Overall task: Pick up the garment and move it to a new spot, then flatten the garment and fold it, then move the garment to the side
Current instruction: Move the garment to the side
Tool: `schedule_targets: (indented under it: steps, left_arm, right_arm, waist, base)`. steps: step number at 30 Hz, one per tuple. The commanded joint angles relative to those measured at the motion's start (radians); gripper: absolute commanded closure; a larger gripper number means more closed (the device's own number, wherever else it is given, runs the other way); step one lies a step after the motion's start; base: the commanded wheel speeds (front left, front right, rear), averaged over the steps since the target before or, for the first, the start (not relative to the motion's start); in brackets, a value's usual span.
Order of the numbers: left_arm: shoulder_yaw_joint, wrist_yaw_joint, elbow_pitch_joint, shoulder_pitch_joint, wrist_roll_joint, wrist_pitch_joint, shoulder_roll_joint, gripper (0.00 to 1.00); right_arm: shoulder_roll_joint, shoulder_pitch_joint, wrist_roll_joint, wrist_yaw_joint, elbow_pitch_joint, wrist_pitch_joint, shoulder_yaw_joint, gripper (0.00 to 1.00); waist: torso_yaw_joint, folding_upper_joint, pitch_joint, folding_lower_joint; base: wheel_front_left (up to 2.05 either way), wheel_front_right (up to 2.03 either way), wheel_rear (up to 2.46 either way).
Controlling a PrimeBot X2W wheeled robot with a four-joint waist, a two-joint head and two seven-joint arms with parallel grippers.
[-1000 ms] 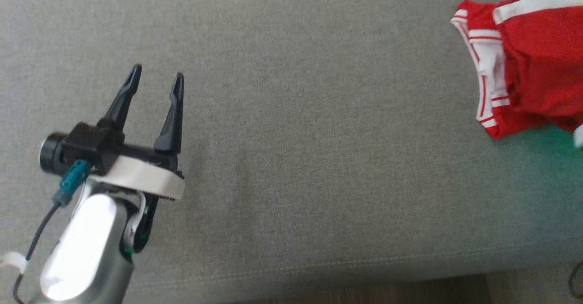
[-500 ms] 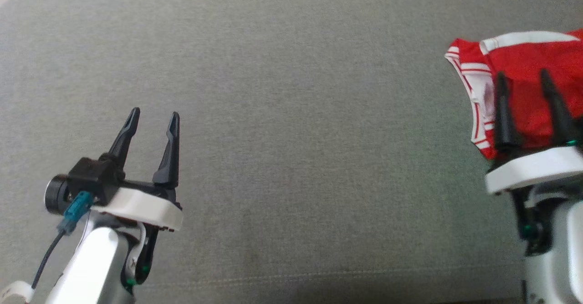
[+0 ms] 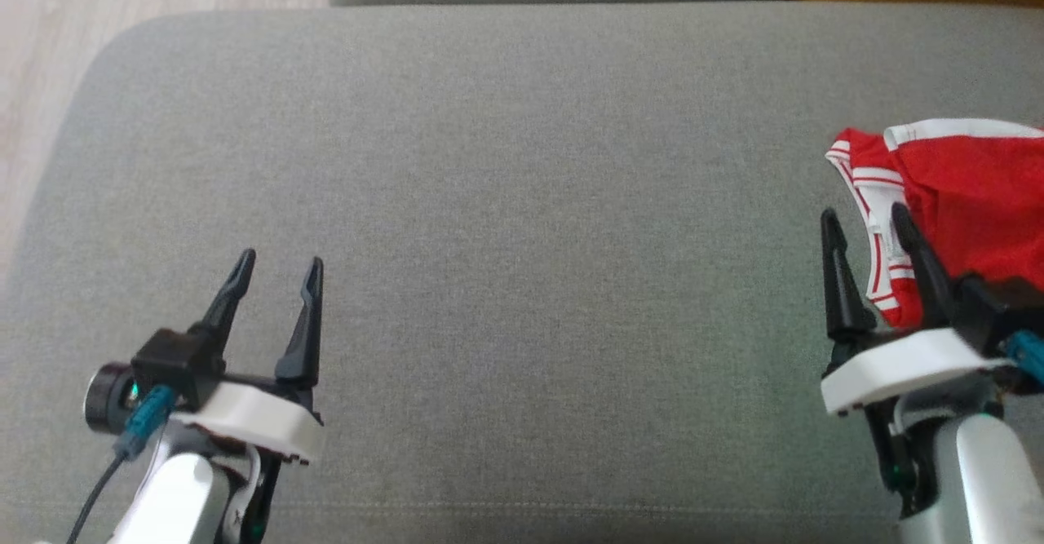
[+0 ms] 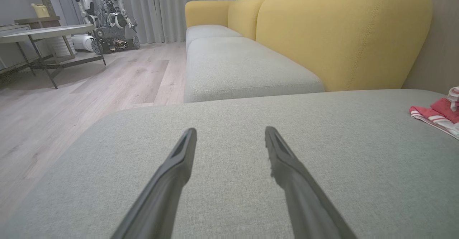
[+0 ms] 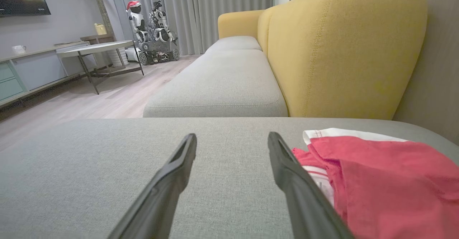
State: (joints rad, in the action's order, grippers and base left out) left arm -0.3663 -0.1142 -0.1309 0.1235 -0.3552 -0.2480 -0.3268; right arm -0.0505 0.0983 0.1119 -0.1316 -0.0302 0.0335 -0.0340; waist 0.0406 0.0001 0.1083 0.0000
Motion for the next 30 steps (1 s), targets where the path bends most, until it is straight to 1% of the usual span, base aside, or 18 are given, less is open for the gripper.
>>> schedule_targets:
  steps: [1, 11, 30]
  left_arm:
    - [0.037, -0.001, 0.032, 0.027, -0.005, -0.003, -0.033, 0.00]
    - [0.023, -0.013, 0.042, -0.024, -0.005, 0.009, -0.048, 0.00]
    - [0.023, -0.032, 0.061, -0.040, -0.013, 0.008, -0.056, 0.00]
  right_arm:
    - [0.000, 0.016, 0.002, 0.001, 0.031, -0.012, 0.021, 0.00]
    - [0.000, -0.051, 0.008, 0.001, 0.030, -0.004, 0.007, 0.00]
    - [0.000, -0.072, 0.013, 0.001, 0.048, 0.003, -0.001, 0.00]
  waist:
    - [0.004, -0.0001, -0.016, 0.0000]
    - [-0.002, -0.0001, -0.077, 0.0000]
    - [-0.002, -0.0001, -0.083, 0.0000]
  base:
    - [0.00, 0.00, 0.00]
    - [0.00, 0.00, 0.00]
    - [0.00, 0.00, 0.00]
